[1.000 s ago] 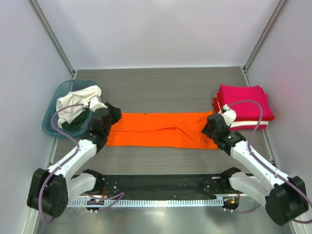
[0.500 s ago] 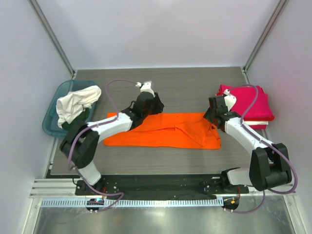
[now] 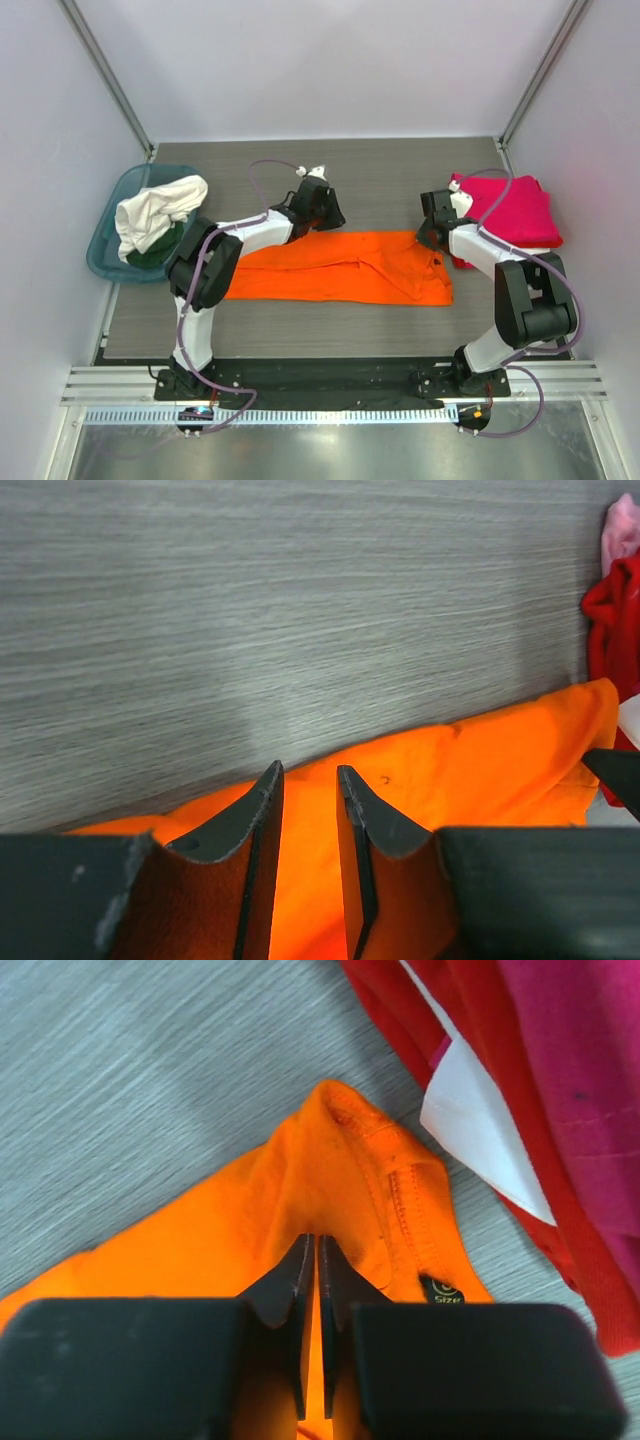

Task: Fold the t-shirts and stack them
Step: Fold the tshirt

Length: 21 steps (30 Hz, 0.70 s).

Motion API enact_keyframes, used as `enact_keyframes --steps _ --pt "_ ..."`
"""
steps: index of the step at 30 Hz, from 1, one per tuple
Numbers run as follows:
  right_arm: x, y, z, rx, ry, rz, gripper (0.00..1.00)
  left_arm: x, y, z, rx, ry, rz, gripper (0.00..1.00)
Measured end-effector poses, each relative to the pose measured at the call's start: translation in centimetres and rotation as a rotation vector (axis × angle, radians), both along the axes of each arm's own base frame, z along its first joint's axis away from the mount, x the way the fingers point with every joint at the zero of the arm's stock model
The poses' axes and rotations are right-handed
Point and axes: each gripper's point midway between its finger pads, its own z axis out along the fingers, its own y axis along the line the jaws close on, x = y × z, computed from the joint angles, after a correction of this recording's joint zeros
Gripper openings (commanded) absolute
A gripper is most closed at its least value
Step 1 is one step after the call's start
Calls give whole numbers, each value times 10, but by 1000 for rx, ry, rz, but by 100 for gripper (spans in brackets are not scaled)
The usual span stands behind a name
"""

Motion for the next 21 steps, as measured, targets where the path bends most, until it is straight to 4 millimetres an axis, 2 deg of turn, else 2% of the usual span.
enact_keyframes --steps 2,9,11,18,19,20,21 --pt "0 -2 -4 -6 8 -8 1 -2 1 -6 -8 28 3 28" --pt "-11 -17 -32 -27 102 -74 1 -13 7 -34 -7 141 16 28" --pt "-11 -19 -31 -33 110 -92 1 -14 10 -42 -12 176 25 27" --pt "-23 -23 -32 -38 126 -138 1 -7 16 -43 -67 224 38 26" --pt "-27 -24 -31 -42 133 -138 4 -7 16 -43 -69 226 38 26" --pt "-31 -24 -29 -45 139 -138 18 -7 16 -43 -69 226 38 26" --pt "-34 -25 -27 -47 142 -135 27 -7 16 -43 -68 225 38 26"
